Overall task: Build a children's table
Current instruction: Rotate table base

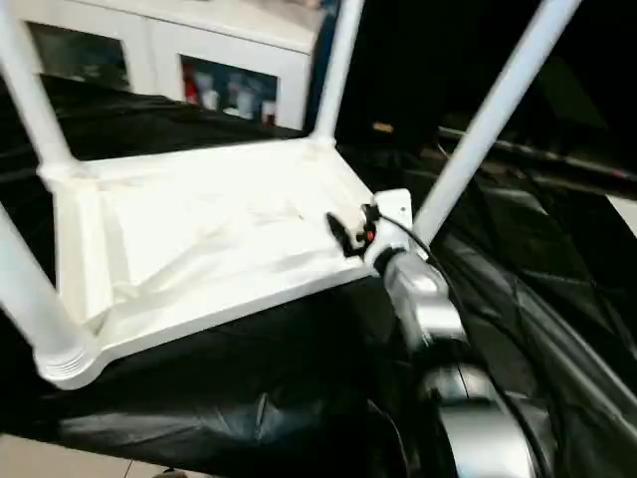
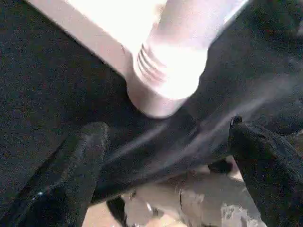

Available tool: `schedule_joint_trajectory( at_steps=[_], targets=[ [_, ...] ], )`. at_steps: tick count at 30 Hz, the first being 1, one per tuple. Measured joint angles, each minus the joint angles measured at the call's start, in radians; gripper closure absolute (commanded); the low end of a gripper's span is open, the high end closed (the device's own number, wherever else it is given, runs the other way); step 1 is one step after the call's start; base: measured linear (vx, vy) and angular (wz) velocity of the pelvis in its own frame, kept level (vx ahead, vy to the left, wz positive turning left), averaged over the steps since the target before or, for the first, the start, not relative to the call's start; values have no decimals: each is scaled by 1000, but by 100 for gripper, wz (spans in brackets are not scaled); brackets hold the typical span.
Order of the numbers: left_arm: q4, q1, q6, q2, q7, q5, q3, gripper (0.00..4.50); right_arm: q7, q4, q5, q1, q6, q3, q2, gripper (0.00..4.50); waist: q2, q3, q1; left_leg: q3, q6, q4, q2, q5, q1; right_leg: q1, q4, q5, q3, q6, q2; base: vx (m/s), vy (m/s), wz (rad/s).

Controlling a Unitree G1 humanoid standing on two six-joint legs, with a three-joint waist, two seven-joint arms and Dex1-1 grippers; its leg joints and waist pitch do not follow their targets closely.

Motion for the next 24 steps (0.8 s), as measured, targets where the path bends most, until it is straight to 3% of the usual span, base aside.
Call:
schedule_joint_trajectory(
  at_steps=[3, 5, 14, 24],
  targets=[
    [-5, -74, 1, -9, 2, -77, 16, 0, 10, -76, -7, 82, 40, 18, -50, 16, 0, 0, 12, 0, 0, 0, 0, 0, 1, 1, 0, -2, 0, 3, 0, 0, 0, 0],
    [-17, -107, 2, -17, 9, -109, 11, 0, 2, -102, -12, 114, 62, 18, -67, 3, 0, 0, 11, 0, 0, 0, 0, 0, 2, 1, 2, -2, 0, 3, 0, 0, 0, 0],
    [-56, -247, 8, -52, 69, -174, -105, 0, -115, -279, -35, 266, 180, -35, -110, 3, -1, 0, 10, 0, 0, -1, 1, 0, 9, 3, 3, -1, 0, 3, 0, 0, 0, 0],
    [-34, -405, -27, -88, 143, -144, -290, 0, -188, -290, -98, 256, 308, 5, -113, 3, -8, -5, 7, 0, 0, 0, 0, 0, 10, 3, 4, -1, 0, 3, 0, 0, 0, 0]
  ],
)
